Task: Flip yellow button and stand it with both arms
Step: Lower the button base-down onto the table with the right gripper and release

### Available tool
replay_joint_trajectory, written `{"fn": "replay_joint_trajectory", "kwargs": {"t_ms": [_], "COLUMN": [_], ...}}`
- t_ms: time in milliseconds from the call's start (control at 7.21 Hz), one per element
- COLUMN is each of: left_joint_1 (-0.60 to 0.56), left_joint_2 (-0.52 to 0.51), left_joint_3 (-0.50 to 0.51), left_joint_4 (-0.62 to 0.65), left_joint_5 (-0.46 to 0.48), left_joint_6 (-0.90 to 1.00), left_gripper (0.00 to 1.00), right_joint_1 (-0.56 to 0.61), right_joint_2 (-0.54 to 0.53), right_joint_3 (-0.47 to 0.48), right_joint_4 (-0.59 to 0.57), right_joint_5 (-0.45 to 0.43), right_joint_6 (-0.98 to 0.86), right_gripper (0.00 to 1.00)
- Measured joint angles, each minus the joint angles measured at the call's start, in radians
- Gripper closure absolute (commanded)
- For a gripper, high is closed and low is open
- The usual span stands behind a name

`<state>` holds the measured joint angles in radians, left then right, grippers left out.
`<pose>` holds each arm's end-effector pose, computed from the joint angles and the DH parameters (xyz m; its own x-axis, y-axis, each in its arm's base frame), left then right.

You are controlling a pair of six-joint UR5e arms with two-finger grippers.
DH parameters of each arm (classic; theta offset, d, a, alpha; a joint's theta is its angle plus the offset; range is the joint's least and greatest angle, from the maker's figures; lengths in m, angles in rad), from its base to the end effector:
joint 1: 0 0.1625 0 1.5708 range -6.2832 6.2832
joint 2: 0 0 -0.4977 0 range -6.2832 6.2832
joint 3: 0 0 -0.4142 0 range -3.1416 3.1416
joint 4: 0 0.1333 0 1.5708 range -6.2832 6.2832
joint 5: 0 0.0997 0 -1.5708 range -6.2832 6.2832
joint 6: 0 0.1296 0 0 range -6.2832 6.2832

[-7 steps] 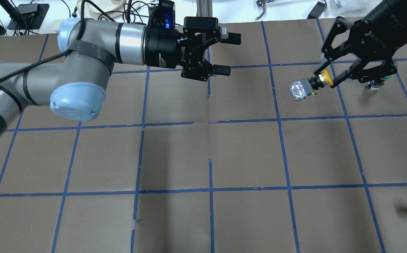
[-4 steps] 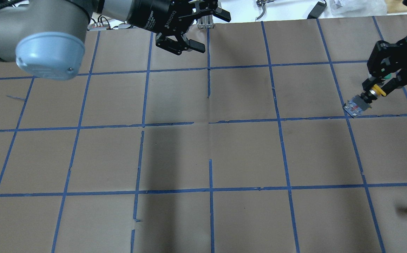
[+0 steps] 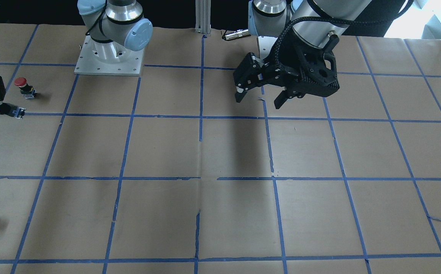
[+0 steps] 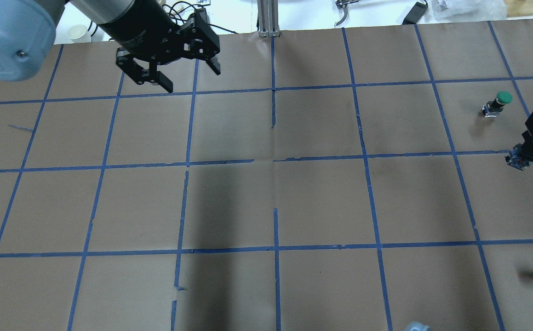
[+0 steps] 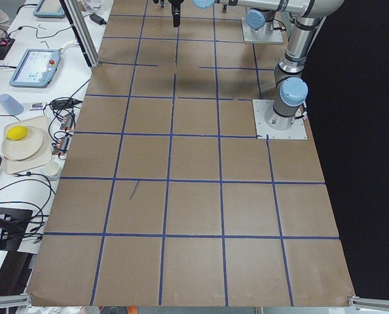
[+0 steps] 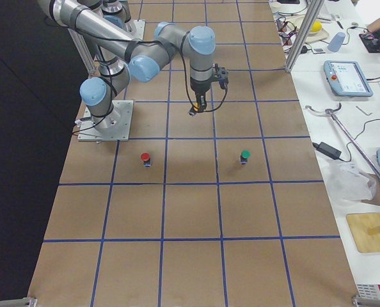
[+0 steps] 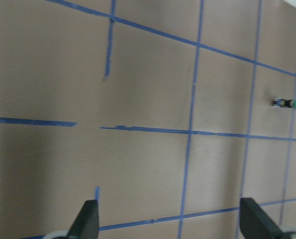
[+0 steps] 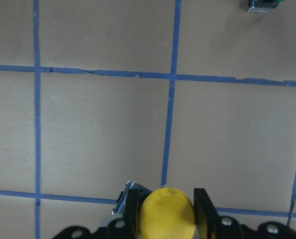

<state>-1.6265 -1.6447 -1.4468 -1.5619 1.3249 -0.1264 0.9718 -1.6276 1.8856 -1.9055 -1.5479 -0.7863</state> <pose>-0.1956 -0.5473 0.5600 -0.9669 -0.0579 0.2485 -0.0668 0.9974 -0.0278 -0.1590 -0.4746 0.4322 -0.9819 -0.1856 0.0381 -0.1879 0.9797 -0.0703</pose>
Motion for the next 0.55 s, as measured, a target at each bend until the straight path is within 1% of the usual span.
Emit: {"fn": "replay_joint_trajectory", "kwargs": {"t_ms": [139,277,416,554], "left_joint_1": [0.025,0.050,0.061,0.065], "left_joint_2": [0.004,0.006,0.013,0.024], "left_joint_3": [-0.001,-0.002,-0.007,-0.016], "left_joint_4": [-0.032,-0.041,-0.042,-0.042], "left_joint_5": [0.079,0.119,0.140,0.161], "left_joint_6": [0.060,0.094,0.112,0.119], "left_gripper": [0.00,0.00,0.00,0.00], "right_joint_1": [-0.034,-0.058,-0.072,-0.080], "right_joint_2": [0.001,0.003,0.008,0.022], "right_joint_3": [0.074,0.142,0.203,0.246], "right_joint_4": [-0.135,-0.261,-0.371,-0.460], "right_joint_5": [0.000,0.002,0.004,0.005], "right_joint_6": [-0.080,-0.138,-0.173,-0.187], "right_gripper": [0.84,0.84,0.84,0.84]}}
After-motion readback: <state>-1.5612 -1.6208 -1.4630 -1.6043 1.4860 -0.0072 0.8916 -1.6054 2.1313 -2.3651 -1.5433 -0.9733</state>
